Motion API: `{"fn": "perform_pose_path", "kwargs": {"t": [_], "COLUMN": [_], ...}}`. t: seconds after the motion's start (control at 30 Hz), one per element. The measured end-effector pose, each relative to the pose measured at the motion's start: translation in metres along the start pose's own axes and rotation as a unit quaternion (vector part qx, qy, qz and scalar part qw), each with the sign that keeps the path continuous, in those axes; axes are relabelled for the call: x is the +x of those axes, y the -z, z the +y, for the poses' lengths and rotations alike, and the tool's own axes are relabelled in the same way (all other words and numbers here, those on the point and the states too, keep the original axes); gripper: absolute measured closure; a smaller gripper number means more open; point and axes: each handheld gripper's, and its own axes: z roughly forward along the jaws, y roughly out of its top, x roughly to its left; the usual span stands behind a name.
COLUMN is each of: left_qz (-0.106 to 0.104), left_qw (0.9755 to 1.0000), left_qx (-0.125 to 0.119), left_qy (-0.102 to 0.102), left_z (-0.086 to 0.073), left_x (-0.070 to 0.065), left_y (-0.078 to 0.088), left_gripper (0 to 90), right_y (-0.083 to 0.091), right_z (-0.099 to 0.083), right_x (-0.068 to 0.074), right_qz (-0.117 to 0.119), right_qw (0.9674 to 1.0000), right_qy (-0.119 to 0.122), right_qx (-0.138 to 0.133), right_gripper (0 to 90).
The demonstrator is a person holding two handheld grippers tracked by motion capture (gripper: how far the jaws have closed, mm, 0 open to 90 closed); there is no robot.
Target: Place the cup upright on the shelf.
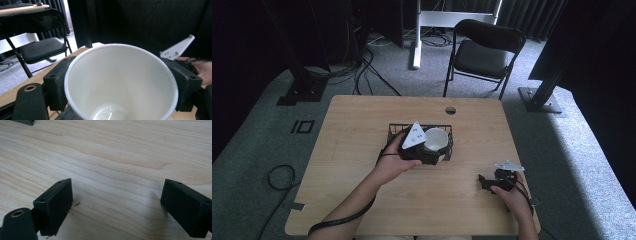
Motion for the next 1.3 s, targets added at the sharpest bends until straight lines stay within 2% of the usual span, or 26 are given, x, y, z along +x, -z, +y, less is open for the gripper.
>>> {"fn": "perform_pose_path", "kwargs": {"t": [0.07, 0.1, 0.13, 0.17, 0.2, 0.23, 0.27, 0.3, 0.33, 0.37, 0.43, 0.53, 0.6, 0.7, 0.77, 1.1, 1.3], "left_qz": [0.007, 0.018, 0.018, 0.034, 0.034, 0.048, 0.048, 0.067, 0.067, 0.077, 0.098, 0.113, 0.134, 0.148, 0.16, 0.178, 0.186], "left_qw": [0.9999, 0.9996, 0.9996, 0.9989, 0.9989, 0.9982, 0.9982, 0.9969, 0.9969, 0.9963, 0.9946, 0.9927, 0.9902, 0.9873, 0.9853, 0.9797, 0.9772], "left_qx": [-0.009, -0.016, -0.016, -0.023, -0.023, -0.027, -0.027, -0.029, -0.029, -0.027, -0.024, -0.025, -0.024, -0.024, -0.019, 0.002, 0.018], "left_qy": [0.009, 0.015, 0.015, 0.022, 0.022, 0.025, 0.025, 0.028, 0.028, 0.028, 0.025, 0.033, 0.033, 0.052, 0.057, 0.092, 0.101], "left_z": [0.005, 0.007, 0.007, 0.01, 0.01, 0.01, 0.01, 0.01, 0.01, 0.009, 0.008, 0.007, 0.005, 0.002, -0.003, -0.032, -0.047], "left_x": [0.007, 0.012, 0.012, 0.019, 0.019, 0.025, 0.025, 0.031, 0.031, 0.035, 0.04, 0.047, 0.053, 0.06, 0.064, 0.076, 0.078], "left_y": [0.003, 0.005, 0.005, 0.008, 0.008, 0.01, 0.01, 0.011, 0.011, 0.012, 0.012, 0.011, 0.01, 0.008, 0.006, -0.006, -0.015], "left_gripper": [20.1, 20.1, 20.1, 20.2, 20.1, 20.2, 20.1, 20.1, 20.1, 20.1, 20.1, 20.1, 20.2, 20.1, 20.1, 20.1, 20.1], "right_y": [0.0, 0.0, 0.0, 0.0, 0.0, 0.0, 0.0, 0.0, 0.0, 0.0, 0.0, 0.0, 0.0, 0.0, 0.0, 0.0, 0.0], "right_z": [0.0, 0.0, 0.0, 0.0, 0.0, 0.0, 0.0, 0.0, 0.0, 0.0, 0.0, 0.0, 0.0, 0.0, 0.0, 0.0, 0.0], "right_x": [0.0, 0.0, 0.0, 0.0, 0.0, 0.0, 0.0, 0.0, 0.0, 0.0, 0.0, 0.0, 0.0, 0.0, 0.0, 0.0, 0.0], "right_qz": [0.0, 0.0, 0.0, 0.0, 0.0, 0.0, 0.0, 0.0, 0.0, 0.0, 0.0, 0.0, 0.0, 0.0, 0.0, 0.0, 0.0], "right_qw": [1.0, 1.0, 1.0, 1.0, 1.0, 1.0, 1.0, 1.0, 1.0, 1.0, 1.0, 1.0, 1.0, 1.0, 1.0, 1.0, 1.0], "right_qy": [0.0, 0.0, 0.0, 0.0, 0.0, 0.0, 0.0, 0.0, 0.0, 0.0, 0.0, 0.0, 0.0, 0.0, 0.0, -0.001, -0.001], "right_qx": [0.0, 0.0, 0.0, 0.0, 0.0, 0.0, 0.0, 0.0, 0.0, 0.0, 0.0, 0.0, 0.0, 0.0, 0.0, 0.0, 0.0], "right_gripper": [10.3, 10.3, 10.3, 10.3, 10.3, 10.3, 10.3, 10.3, 10.3, 10.3, 10.3, 10.3, 10.3, 10.3, 10.3, 10.3, 10.3]}}
